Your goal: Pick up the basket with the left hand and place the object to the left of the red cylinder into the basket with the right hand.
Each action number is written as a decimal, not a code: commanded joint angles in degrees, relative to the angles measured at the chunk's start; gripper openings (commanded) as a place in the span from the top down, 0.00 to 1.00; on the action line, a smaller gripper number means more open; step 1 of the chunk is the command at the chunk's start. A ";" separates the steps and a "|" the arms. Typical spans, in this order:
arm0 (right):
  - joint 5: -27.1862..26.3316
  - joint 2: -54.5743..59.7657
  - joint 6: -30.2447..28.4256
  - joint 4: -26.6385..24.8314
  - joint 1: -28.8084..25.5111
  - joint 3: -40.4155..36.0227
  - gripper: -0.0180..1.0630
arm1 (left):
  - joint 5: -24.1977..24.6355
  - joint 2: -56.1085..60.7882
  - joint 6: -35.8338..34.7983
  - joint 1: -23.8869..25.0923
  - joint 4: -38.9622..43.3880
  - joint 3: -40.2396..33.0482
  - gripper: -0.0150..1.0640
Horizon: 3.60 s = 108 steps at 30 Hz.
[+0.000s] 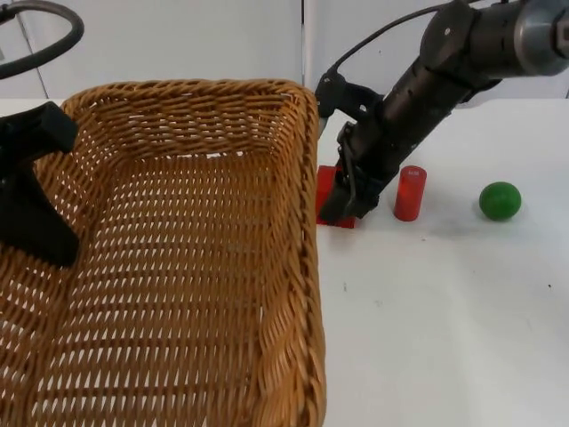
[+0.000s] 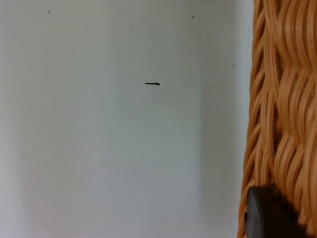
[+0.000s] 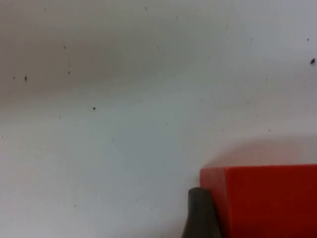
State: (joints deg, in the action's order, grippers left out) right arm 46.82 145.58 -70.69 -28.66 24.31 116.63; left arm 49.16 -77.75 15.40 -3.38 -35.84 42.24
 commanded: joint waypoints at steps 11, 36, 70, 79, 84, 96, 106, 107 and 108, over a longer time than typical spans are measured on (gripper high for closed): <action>7.01 -12.86 3.55 1.87 0.38 0.26 0.98 | -0.65 0.62 -0.80 0.12 -1.66 0.42 0.99; 21.59 -32.06 16.24 5.86 0.36 0.26 0.98 | -1.47 0.51 -0.93 0.12 1.40 0.42 0.99; 23.14 -32.16 22.43 15.22 21.29 0.26 0.98 | -1.61 0.51 -0.78 0.12 2.39 0.42 0.99; 21.76 -31.36 24.04 9.83 22.89 0.26 0.98 | -1.61 0.51 -0.09 0.12 2.39 0.42 0.99; 21.48 -29.30 24.04 8.94 22.89 0.26 0.98 | -1.72 0.51 0.31 0.12 2.39 0.42 0.99; 19.41 -24.06 23.78 8.64 22.89 0.16 0.98 | -1.92 0.51 0.80 0.12 2.39 0.42 0.99; 19.03 -20.81 23.78 8.62 22.89 0.16 0.94 | -2.05 0.51 0.80 0.12 2.28 0.42 0.99; 19.03 -20.54 23.78 8.52 22.89 0.16 0.89 | -2.05 0.51 0.80 0.12 2.28 0.42 0.99; 19.14 -20.54 23.78 8.52 22.89 0.16 0.85 | -2.05 0.51 0.80 0.12 2.28 0.42 0.99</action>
State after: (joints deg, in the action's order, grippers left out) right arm 66.37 125.21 -46.52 -19.39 46.74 116.63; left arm 47.21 -77.75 15.98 -3.38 -32.65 42.24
